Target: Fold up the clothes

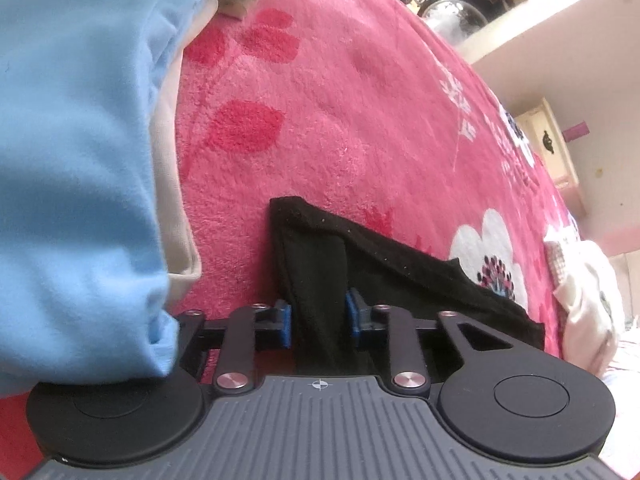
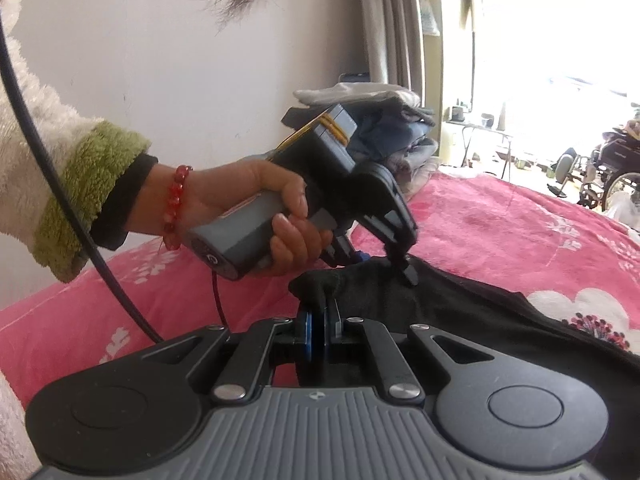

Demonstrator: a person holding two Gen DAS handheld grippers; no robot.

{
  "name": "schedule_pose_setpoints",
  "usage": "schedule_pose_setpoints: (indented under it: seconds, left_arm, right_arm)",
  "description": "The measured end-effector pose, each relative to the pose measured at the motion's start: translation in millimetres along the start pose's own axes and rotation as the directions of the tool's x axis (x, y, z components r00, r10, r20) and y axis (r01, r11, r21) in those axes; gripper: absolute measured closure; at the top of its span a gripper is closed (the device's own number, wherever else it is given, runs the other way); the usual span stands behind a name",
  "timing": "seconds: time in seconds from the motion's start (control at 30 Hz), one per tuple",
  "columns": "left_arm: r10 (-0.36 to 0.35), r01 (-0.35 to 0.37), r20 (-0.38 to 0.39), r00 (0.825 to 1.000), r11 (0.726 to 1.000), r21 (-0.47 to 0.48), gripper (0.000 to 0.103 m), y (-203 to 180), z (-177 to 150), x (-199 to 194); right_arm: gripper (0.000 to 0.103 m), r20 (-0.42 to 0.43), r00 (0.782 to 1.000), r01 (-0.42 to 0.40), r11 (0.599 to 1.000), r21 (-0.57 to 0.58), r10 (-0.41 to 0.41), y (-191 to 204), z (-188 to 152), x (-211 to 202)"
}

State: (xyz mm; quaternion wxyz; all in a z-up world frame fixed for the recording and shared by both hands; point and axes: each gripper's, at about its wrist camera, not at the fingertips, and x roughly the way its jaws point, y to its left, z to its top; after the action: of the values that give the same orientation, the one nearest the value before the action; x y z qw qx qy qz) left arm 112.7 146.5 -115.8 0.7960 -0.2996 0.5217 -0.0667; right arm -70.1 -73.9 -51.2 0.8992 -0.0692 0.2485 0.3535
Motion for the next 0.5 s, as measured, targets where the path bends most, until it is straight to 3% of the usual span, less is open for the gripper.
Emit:
schedule_pose_setpoints:
  seconds: [0.03, 0.1, 0.3, 0.5]
  left_arm:
    - [0.005, -0.005, 0.008, 1.0, 1.0, 0.004, 0.091, -3, 0, 0]
    - [0.012, -0.013, 0.027, 1.0, 0.999, 0.031, 0.095, -14, -2, -1]
    - [0.014, -0.029, 0.09, 0.996, 0.986, 0.162, 0.097, -66, -5, -6]
    - [-0.016, -0.015, 0.085, 0.996, 0.936, 0.352, 0.098, -141, -16, -1]
  right_arm:
    - [0.098, 0.005, 1.0, 0.003, 1.0, 0.005, -0.003, -2, 0, -1]
    - [0.098, 0.014, 1.0, 0.009, 1.0, 0.015, -0.009, -5, 1, -4]
    - [0.098, 0.056, 0.997, 0.056, 0.997, 0.051, -0.059, -20, 2, -24]
    - [0.098, 0.099, 0.983, 0.142, 0.98, 0.143, -0.156, -51, -4, -61]
